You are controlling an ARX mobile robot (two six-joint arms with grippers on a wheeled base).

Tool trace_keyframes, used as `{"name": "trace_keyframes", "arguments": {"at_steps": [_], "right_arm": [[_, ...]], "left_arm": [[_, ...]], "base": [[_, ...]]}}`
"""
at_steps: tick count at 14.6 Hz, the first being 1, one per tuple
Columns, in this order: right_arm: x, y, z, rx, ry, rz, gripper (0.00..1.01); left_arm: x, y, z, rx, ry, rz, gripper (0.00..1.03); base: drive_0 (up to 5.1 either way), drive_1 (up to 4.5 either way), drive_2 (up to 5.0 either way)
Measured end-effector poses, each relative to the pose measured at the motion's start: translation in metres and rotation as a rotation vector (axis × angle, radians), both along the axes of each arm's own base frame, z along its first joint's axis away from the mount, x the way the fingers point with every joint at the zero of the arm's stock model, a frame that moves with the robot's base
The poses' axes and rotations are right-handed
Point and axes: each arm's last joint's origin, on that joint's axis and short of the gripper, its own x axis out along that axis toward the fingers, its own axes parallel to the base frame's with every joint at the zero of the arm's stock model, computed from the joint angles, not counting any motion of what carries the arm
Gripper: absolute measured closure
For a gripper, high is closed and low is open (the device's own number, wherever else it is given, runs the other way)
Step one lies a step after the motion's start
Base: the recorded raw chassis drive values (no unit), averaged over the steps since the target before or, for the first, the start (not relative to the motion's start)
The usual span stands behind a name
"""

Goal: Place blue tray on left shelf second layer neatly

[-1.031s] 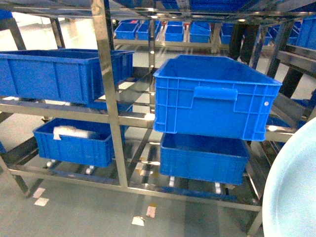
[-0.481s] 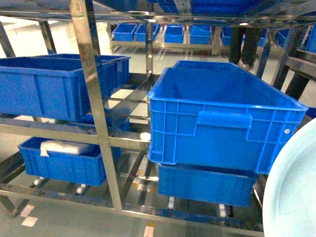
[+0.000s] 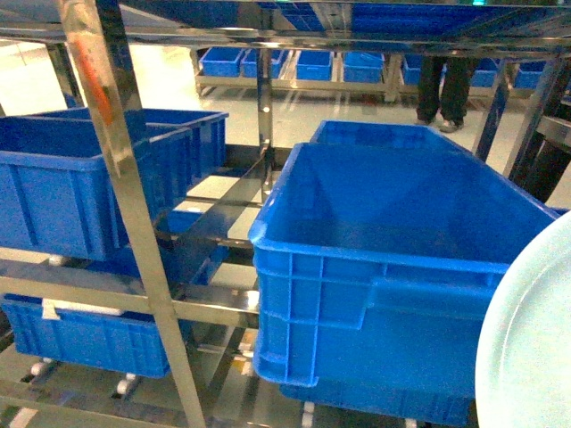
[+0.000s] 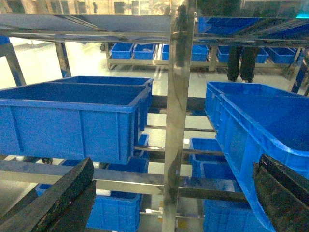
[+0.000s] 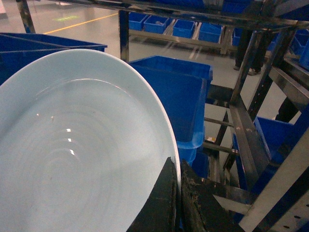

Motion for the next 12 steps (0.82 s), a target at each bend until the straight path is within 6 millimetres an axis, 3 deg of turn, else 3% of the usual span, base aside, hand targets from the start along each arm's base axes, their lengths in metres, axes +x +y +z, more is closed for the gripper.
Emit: {"name": "trace_keyframes", "arguments": {"at_steps": [12], "right_arm": [[0.0000, -0.0001, -0.0007, 0.000, 0.006, -0.002, 0.99]], "left_arm": [[0.0000, -0.0001, -0.0003, 0.000, 0.003, -0.001, 0.05]], "base": [[0.1, 2.79, -2.6]]}}
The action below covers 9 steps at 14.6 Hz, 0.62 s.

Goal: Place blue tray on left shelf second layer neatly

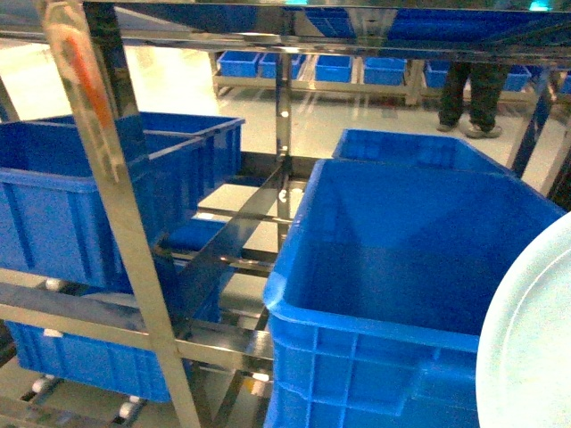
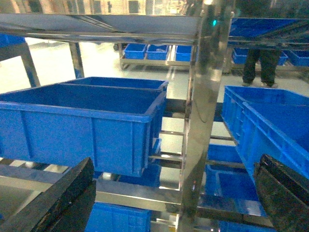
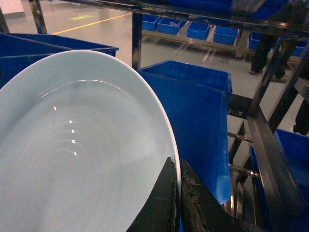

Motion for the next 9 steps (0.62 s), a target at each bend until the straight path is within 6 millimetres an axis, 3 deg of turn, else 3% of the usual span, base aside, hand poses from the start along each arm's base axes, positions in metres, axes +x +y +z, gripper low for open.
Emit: {"name": "trace_keyframes", "arguments": {"at_steps": [1, 9], "right_arm": [[0.0000, 0.0001, 0.0000, 0.000, 0.000, 0.004, 0.99], [0.0000, 0.0001, 0.0001, 0.000, -0.001, 0.002, 0.99]], "left_arm": [[0.0000, 0.0003, 0.0000, 0.000, 0.000, 0.006, 0.05], [0.0000, 0.0001, 0.0000, 0.000, 0.000, 0.001, 0.05]], "base": [[0.1, 2.79, -2.6], [0.0, 0.00, 0.0]]}}
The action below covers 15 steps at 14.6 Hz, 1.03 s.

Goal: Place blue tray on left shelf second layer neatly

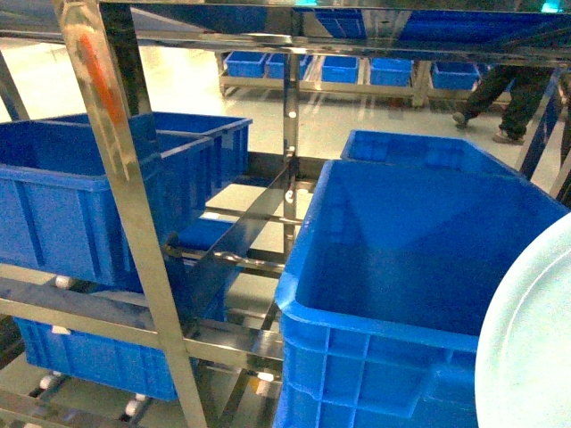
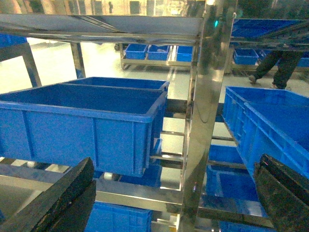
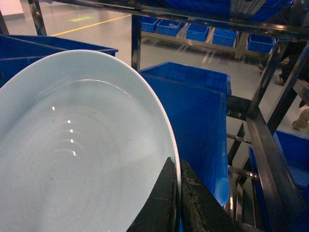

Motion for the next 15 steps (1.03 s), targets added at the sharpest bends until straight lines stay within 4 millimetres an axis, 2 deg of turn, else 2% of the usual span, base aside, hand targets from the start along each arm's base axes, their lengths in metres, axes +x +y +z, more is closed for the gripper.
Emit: {"name": "trace_keyframes", "arguments": {"at_steps": [15], "right_arm": [[0.0000, 0.0000, 0.0000, 0.000, 0.000, 0.000, 0.99]], "left_arm": [[0.0000, 0.0000, 0.0000, 0.000, 0.000, 0.000, 0.05]], "base": [[0.0, 0.00, 0.0]]}}
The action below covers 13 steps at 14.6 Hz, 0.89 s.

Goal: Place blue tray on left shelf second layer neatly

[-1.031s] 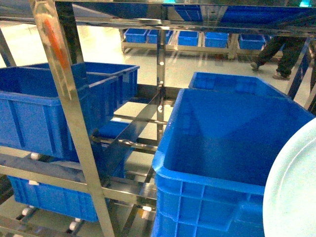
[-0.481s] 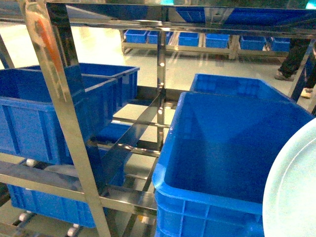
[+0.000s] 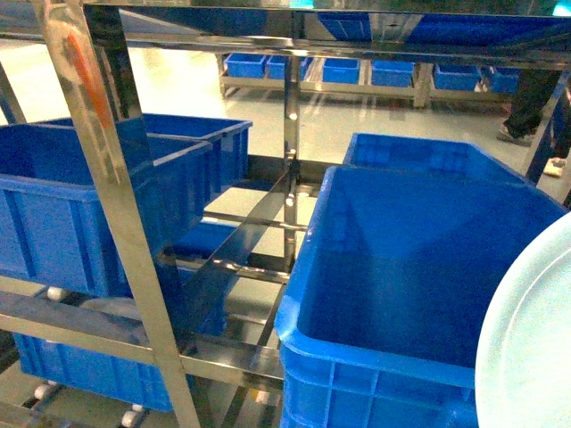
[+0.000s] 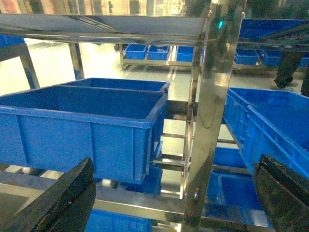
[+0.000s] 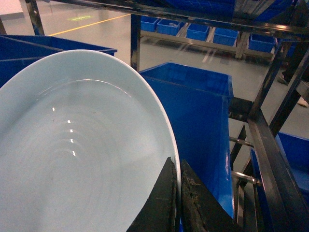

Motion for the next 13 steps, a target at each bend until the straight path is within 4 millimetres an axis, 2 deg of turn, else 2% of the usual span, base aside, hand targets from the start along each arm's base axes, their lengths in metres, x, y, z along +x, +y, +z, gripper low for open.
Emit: {"name": "trace_keyframes", "arguments": {"at_steps": [13], "right_arm": [[0.0003, 0.0008, 0.0011, -0.003, -0.011, 0.008, 0.99]], "left_arm": [[0.0000, 0.0000, 0.0000, 0.000, 0.000, 0.000, 0.05]], "base": [[0.0, 0.00, 0.0]]}}
